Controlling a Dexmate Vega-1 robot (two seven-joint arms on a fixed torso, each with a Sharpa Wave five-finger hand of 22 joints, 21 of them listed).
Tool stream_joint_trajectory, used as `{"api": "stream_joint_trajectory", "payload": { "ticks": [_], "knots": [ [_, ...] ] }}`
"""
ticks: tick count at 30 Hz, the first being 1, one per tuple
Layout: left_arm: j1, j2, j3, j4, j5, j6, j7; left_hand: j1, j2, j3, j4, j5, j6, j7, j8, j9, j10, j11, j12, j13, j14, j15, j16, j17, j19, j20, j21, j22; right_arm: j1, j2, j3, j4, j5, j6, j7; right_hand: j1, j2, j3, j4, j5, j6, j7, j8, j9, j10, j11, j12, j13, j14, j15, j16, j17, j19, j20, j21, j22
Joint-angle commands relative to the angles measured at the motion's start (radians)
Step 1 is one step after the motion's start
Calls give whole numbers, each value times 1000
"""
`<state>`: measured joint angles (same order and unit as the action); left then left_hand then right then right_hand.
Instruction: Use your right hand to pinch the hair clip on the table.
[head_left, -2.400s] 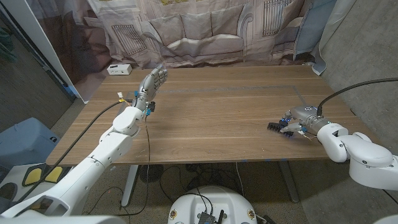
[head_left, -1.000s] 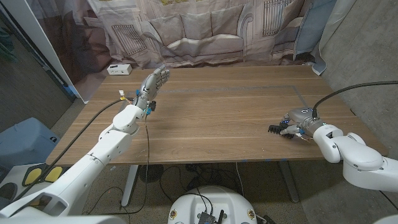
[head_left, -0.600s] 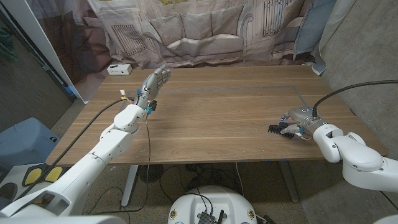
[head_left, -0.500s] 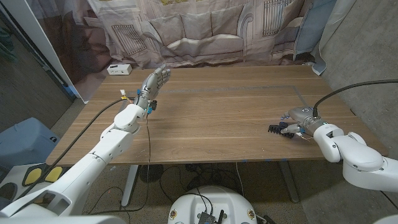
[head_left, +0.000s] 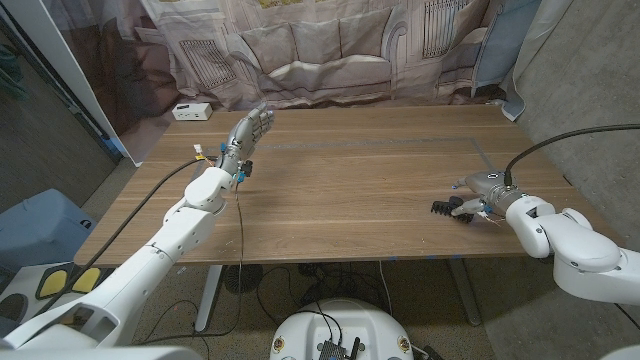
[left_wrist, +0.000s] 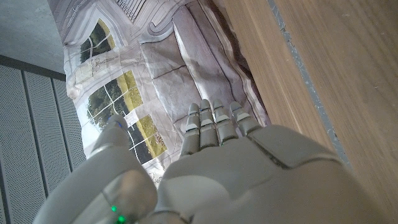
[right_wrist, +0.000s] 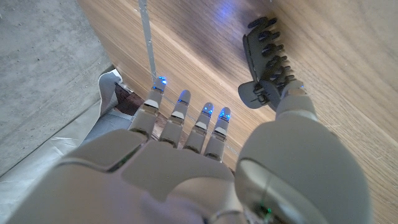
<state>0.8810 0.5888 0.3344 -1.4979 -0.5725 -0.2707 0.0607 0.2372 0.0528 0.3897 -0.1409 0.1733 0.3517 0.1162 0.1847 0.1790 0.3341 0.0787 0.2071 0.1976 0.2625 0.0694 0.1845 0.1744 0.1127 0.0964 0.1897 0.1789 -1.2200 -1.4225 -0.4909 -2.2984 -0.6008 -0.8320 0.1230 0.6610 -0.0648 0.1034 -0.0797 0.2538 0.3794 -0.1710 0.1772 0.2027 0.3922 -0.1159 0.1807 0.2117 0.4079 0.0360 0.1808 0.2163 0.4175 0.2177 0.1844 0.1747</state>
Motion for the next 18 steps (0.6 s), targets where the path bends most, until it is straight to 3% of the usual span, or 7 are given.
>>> {"api": "stream_joint_trajectory", "payload": {
  "ticks": [1, 5, 6, 13, 15, 16, 18],
  "knots": [
    [-10, -11, 1, 30, -5, -19, -9, 9, -2, 6, 0, 0, 7, -1, 5, 3, 8, 1, 6, 6, 2, 1, 2, 3, 1, -2, 7, 2, 3, -23, 19, -24, 31, -1, 14, -21, -4, -8, 7, 6, -18, 7, 4, 2, -18, 3, 0, 4, -17, 6, 5, 2, -13, 3, -3, 2],
    [-15, -8, 0, 30, -6, -15, -11, 9, -2, 6, 0, 0, 8, -2, 5, 3, 10, 0, 7, 6, 2, 1, 2, 3, 0, -2, 7, 2, 0, -29, 29, -30, 50, 1, 3, -48, -10, -18, 18, 9, -26, 12, 7, 3, -27, 9, 2, 4, -24, 11, 9, 3, -19, 3, -2, 2],
    [-16, -6, 0, 29, -4, -14, -11, 9, -2, 7, 0, 0, 9, -3, 6, 3, 10, 0, 7, 6, 2, 1, 3, 3, 0, -2, 7, 2, -5, -33, 38, -32, 67, 2, -5, -77, -13, -29, 31, 11, -26, 15, 11, 3, -30, 10, 6, 4, -28, 10, 13, 4, -23, 3, -1, 2],
    [-20, -3, -4, 33, -7, -14, -14, 10, -1, 7, 0, 0, 11, -4, 6, 3, 13, -7, 8, 6, 5, -1, 3, 3, 2, -4, 8, 2, -30, -46, 75, -48, 139, -15, -71, -152, -16, -55, 66, 18, -18, 19, 22, 3, -39, 27, 11, 4, -45, 16, 19, 7, -36, 2, 1, 3],
    [-22, -4, -4, 38, -8, -16, -15, 10, -1, 7, 0, 0, 11, -4, 6, 3, 13, -6, 8, 6, 5, -2, 4, 3, 3, -4, 8, 2, -41, -46, 93, -49, 175, -19, -99, -188, -13, -66, 84, 19, -1, 22, 30, 4, -39, 36, 15, 4, -46, 18, 24, 9, -40, 2, 2, 3],
    [-24, -5, -4, 41, -8, -18, -16, 10, -1, 8, 0, 0, 11, -4, 6, 3, 14, -7, 9, 6, 6, -2, 4, 3, 3, -4, 8, 2, -47, -47, 101, -49, 190, -18, -116, -232, -9, -79, 106, 21, 17, 24, 37, 5, -36, 40, 18, 4, -47, 18, 28, 10, -43, 2, 3, 4],
    [-27, -8, -3, 46, -8, -19, -18, 10, -1, 8, 0, 0, 11, -4, 6, 3, 14, -5, 9, 5, 7, -2, 4, 3, 3, -4, 9, 2, -58, -48, 114, -48, 215, -16, -150, -247, -7, -84, 113, 21, 23, 23, 39, 6, -34, 45, 20, 4, -48, 19, 30, 11, -44, 2, 4, 4]
  ]
}}
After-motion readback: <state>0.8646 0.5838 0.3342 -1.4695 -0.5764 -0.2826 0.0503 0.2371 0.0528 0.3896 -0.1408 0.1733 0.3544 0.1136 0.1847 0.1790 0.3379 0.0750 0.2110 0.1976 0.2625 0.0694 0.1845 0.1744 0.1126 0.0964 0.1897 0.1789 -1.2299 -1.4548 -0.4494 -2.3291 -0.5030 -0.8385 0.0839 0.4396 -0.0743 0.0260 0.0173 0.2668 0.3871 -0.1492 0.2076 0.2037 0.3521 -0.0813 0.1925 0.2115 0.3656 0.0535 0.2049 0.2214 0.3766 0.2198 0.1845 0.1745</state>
